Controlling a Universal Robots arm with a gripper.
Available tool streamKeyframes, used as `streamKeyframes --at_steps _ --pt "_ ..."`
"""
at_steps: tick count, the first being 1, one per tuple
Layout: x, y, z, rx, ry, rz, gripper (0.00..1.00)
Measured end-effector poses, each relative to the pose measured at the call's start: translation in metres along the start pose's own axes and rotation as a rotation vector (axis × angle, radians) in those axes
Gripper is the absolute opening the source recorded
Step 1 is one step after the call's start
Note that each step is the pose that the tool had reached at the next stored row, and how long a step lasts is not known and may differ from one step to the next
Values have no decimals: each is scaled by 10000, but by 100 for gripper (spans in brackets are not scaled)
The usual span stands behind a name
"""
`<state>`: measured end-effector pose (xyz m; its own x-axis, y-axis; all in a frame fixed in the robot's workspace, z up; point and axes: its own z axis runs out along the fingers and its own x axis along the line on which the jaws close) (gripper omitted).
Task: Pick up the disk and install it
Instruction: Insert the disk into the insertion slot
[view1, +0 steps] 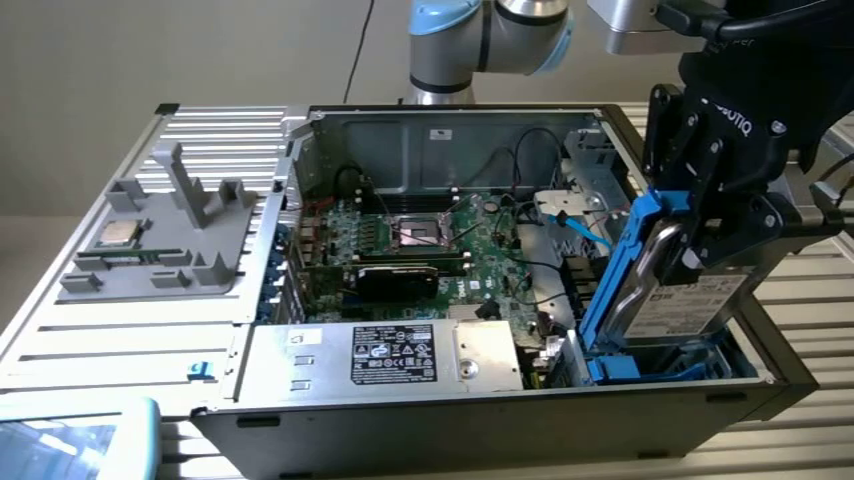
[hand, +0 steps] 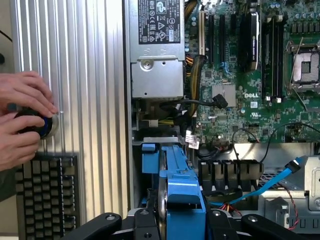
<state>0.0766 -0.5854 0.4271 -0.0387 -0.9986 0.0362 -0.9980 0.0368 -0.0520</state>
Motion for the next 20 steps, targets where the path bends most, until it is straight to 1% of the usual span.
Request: streamKeyframes --at_steps 7,16,18,20 --pt "-16 3 23 6 -2 1 37" --pt "-26 14 78 6 -1 3 37" --pt "-25 15 73 7 -7 1 37" --pt "-24 14 34 23 -19 -1 37"
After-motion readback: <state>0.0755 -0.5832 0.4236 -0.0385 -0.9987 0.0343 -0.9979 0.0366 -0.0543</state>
